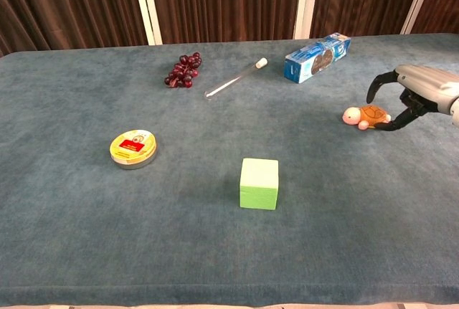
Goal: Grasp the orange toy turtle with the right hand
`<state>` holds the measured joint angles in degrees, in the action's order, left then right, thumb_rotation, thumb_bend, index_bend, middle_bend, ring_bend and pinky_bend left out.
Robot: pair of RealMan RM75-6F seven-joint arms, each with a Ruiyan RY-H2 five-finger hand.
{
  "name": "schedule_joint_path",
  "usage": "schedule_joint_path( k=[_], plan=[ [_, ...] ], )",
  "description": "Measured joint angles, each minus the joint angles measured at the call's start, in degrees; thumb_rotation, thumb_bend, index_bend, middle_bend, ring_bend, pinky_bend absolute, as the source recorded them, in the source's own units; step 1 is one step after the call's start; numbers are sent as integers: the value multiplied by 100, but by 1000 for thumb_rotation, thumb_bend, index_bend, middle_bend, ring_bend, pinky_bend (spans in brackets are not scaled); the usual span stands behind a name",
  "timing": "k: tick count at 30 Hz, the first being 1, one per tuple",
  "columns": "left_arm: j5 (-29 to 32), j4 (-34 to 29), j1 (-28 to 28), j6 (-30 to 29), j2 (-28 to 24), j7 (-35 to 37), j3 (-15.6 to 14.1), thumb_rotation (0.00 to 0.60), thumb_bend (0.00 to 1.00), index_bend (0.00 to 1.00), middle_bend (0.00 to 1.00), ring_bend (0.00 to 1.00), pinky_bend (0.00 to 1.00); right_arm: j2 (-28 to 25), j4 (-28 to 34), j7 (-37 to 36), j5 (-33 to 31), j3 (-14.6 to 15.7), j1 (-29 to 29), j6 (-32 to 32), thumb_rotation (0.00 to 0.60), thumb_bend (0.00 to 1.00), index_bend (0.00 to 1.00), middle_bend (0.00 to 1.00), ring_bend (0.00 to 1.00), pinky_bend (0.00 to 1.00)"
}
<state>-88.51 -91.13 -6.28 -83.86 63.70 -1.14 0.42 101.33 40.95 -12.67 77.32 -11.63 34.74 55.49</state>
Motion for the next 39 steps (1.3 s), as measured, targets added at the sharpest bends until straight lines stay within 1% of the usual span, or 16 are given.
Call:
schedule_joint_path(
  k=[8,12,14,15,17,19,20,23,26,35,36,37,38,39],
  plan=[
    [0,4,7,-8,-21,65,-2,600,413,174,85,142,298,297,-549,-371,107,69,118,-12,600,393,583,431,999,961],
    [3,5,14,-22,-31,79,1,600,413,174,85,141,298,411,-783,-522,114,98,154,-106,600,446,598,445,1000,964],
    [12,1,10,-13,-37,84,5,600,413,174,85,142,298,458,-877,-604,120,111,167,-127,600,533,622,477,1000,973],
    [18,2,7,-3,-40,91,7,600,413,174,85,142,298,476,-916,-634,125,116,170,-123,600,608,640,500,1000,980],
    [24,3,-1,9,-42,98,12,600,412,174,85,142,298,517,-1004,-704,148,131,173,-86,600,809,695,556,1000,990],
    [26,7,-6,16,-37,100,15,600,413,174,85,142,298,551,-1077,-760,170,140,173,-25,600,954,762,616,1000,997],
    [25,6,-8,17,-37,102,16,600,413,174,85,142,298,575,-1124,-780,184,143,171,33,600,994,797,652,1000,1000],
    [14,7,1,-2,-40,108,10,600,413,174,86,142,298,638,-1276,-850,229,162,159,181,600,1000,827,702,1000,1000],
    [2,16,14,-19,-44,128,2,600,413,174,85,142,298,663,-1343,-946,275,189,142,261,600,1000,834,721,1000,1000],
    [10,18,14,-20,-40,129,8,600,413,174,85,142,299,678,-1402,-909,367,274,91,409,600,1000,836,729,1000,999],
    [11,17,14,-20,-40,126,8,600,413,174,85,142,299,672,-1392,-920,372,280,88,411,600,1000,820,724,1000,998],
    [9,16,13,-17,-39,123,7,600,413,174,85,142,299,663,-1381,-945,383,288,85,421,600,994,741,672,1000,997],
    [7,15,13,-17,-40,122,7,600,413,174,85,142,299,648,-1366,-1005,403,302,79,444,600,943,626,598,1000,994],
    [6,14,14,-21,-41,124,7,600,413,174,85,142,298,631,-1351,-1070,424,316,68,471,600,866,520,523,1000,989]
  ],
)
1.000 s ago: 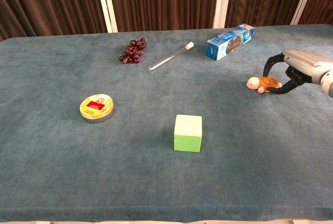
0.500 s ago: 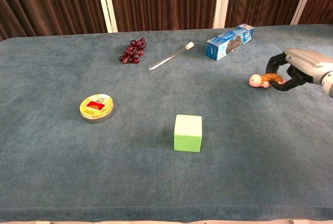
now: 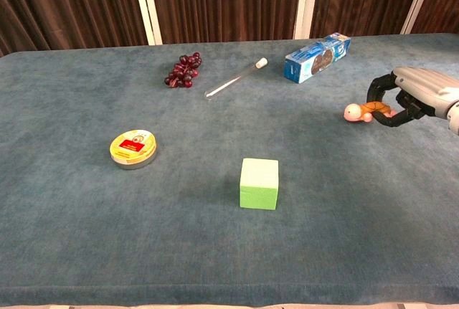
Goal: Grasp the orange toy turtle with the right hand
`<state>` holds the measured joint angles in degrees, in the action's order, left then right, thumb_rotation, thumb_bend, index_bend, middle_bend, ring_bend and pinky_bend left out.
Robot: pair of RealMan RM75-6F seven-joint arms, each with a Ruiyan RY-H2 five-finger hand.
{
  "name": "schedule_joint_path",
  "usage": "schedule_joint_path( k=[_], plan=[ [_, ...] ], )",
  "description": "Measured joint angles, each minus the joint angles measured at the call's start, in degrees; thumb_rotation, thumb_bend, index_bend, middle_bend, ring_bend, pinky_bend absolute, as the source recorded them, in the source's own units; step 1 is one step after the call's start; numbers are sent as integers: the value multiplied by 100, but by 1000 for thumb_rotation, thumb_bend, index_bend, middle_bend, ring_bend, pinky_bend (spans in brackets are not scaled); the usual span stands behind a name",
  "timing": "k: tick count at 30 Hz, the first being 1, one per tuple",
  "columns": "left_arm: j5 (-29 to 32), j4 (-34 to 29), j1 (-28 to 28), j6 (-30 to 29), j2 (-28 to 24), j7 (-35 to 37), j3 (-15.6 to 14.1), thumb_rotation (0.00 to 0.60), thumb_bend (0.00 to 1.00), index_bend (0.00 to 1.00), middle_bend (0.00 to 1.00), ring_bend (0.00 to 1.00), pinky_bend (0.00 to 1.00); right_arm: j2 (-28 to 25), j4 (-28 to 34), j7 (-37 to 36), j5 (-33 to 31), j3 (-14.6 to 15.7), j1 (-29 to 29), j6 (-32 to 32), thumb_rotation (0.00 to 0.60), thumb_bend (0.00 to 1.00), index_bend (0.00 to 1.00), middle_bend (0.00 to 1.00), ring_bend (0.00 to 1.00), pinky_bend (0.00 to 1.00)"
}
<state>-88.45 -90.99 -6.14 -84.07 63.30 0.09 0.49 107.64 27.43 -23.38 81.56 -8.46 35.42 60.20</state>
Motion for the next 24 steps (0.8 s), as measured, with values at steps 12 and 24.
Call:
schedule_joint_path(
  k=[12,24],
  plan=[
    [-33,-2,-1,-1,-6,17,-14,600,413,174,86,145,299,-696,1017,-14,171,221,-230,175,600,23,0,113,911,884],
    [0,-12,-15,36,8,-55,-7,600,412,174,86,146,299,-1025,1695,411,-337,-148,-104,-411,600,93,434,348,996,958]
  ],
)
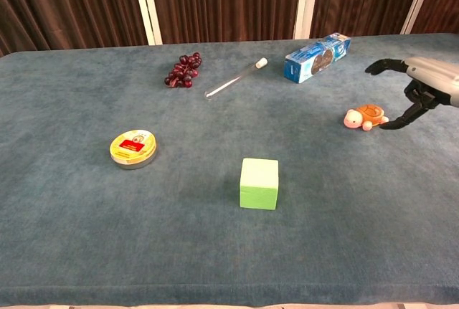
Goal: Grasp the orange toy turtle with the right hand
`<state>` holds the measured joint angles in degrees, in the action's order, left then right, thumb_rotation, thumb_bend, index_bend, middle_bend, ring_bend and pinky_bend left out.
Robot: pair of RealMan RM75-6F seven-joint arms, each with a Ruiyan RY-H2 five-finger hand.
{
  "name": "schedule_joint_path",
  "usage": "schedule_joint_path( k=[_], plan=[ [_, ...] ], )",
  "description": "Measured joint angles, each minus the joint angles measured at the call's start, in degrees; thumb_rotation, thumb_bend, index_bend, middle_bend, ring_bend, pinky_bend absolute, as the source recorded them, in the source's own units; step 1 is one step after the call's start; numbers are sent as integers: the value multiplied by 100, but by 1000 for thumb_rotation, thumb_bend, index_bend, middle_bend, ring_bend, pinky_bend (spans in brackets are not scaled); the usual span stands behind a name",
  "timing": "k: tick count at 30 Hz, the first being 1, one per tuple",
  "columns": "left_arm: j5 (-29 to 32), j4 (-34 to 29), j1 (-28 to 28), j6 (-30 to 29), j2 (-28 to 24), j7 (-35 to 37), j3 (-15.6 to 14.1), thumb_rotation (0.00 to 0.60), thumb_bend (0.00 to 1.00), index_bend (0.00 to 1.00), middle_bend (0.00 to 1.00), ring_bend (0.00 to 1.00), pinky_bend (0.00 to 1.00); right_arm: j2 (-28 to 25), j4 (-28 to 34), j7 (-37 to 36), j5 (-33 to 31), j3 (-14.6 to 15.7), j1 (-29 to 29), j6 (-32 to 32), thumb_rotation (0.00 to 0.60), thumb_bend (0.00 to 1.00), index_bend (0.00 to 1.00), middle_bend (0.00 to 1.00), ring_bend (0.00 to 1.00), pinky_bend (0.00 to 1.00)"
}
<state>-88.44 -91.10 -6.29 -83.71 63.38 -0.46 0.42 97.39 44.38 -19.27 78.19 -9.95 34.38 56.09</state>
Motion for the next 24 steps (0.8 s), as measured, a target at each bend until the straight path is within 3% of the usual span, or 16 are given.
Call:
schedule_joint_path(
  k=[6,13,17,21,24],
  plan=[
    [7,1,1,2,5,-8,1,600,413,174,86,146,299,36,-74,-43,-190,-67,165,-548,600,147,499,393,1000,975],
    [25,-7,-11,29,-1,-12,6,600,413,174,86,146,299,285,-364,-38,-165,-45,292,-632,600,149,534,419,1000,981],
    [22,-7,-9,19,-1,-6,8,600,412,174,86,146,299,428,-550,-124,-123,-45,328,-564,600,216,574,453,1000,994],
    [15,-23,-1,6,-8,-3,3,600,412,174,86,146,299,527,-725,-258,-65,-29,327,-458,600,376,657,527,1000,1000],
    [11,-11,1,4,-12,13,0,600,412,174,86,146,299,600,-861,-348,-31,-18,317,-381,600,730,756,614,1000,1000]
  ],
)
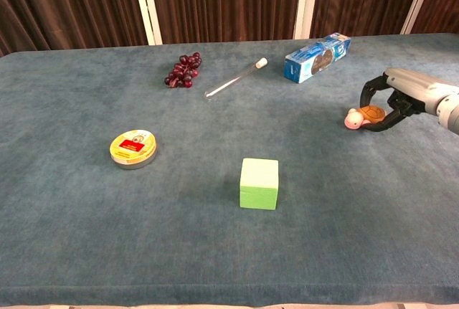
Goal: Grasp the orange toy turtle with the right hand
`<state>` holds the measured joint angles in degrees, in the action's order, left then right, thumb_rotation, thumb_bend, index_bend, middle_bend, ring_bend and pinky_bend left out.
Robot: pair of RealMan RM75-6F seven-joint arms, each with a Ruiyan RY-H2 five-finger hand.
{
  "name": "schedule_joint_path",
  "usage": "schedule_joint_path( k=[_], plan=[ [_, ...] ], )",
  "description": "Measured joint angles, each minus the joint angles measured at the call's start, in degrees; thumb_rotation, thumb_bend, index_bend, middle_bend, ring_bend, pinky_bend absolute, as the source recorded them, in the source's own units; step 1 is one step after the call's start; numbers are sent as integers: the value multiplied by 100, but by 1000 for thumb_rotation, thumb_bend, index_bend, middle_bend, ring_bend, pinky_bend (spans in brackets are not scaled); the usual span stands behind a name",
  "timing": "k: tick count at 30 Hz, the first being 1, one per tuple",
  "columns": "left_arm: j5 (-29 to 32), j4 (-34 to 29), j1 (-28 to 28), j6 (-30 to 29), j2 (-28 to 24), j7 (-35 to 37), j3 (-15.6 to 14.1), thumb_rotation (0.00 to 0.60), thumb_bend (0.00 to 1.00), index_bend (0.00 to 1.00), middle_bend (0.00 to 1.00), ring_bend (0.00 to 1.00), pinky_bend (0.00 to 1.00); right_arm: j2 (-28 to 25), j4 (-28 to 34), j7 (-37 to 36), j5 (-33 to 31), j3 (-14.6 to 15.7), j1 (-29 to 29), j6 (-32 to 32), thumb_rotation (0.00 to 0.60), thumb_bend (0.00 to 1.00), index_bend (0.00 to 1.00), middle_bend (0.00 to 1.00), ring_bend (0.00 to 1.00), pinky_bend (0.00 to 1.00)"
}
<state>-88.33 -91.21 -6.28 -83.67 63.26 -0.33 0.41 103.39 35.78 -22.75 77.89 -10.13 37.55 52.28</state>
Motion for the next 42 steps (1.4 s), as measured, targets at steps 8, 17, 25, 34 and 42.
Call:
schedule_joint_path(
  k=[8,17,25,34,42],
  plan=[
    [18,6,-1,7,-5,20,7,600,412,174,86,146,299,181,-361,-128,87,44,-26,166,600,1000,895,759,1000,1000],
    [27,4,-2,13,-14,44,9,600,414,174,86,146,299,220,-434,-230,124,82,-52,161,600,1000,871,770,1000,1000],
    [8,11,9,-12,-18,63,3,600,412,174,86,146,299,-189,72,-343,250,252,-143,64,600,419,332,423,1000,995],
    [9,-5,-2,1,-7,19,10,600,412,174,86,146,299,-1024,1421,187,255,354,-421,232,600,84,1,268,963,936],
    [36,-23,-21,7,10,-17,40,600,412,174,87,146,299,-1848,2966,1241,174,384,-938,1030,600,67,212,271,568,779]
  ],
)
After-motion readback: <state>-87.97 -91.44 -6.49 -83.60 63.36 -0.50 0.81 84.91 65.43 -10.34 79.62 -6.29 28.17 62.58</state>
